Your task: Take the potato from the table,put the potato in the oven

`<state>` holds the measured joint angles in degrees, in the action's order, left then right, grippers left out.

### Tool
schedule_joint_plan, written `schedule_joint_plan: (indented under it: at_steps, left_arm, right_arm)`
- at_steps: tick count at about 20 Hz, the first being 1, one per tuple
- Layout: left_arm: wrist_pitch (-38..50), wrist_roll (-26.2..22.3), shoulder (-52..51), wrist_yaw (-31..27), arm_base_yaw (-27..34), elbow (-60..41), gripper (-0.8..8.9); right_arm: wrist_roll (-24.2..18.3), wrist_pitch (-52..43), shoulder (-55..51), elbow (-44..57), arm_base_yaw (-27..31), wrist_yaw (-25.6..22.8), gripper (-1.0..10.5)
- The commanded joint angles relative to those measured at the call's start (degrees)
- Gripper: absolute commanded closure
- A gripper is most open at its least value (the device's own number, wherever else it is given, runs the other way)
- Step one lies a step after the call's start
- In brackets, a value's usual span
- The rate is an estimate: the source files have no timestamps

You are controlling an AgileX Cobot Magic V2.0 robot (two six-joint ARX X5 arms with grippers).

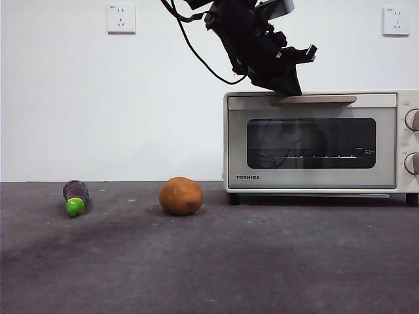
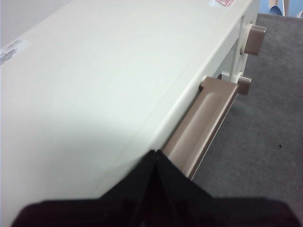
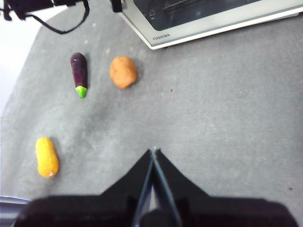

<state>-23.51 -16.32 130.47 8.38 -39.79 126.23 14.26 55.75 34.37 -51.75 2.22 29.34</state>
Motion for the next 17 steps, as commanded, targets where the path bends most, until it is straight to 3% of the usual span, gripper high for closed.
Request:
schedule_joint_plan:
  at_steps: [1,17]
  left_arm:
    - [-2.0,-0.8,3.1,-0.4,0.0,-0.3,8.23]
    - [-15.8,3.0,3.8,-0.3,-2.5,-0.3,8.22]
  right_arm:
    - [-1.0,-0.2,-0.1,-0.1,0.0,-1.0,9.5]
    - [-0.4,5.8,-1.2,-1.8,0.0,-0.8,9.5]
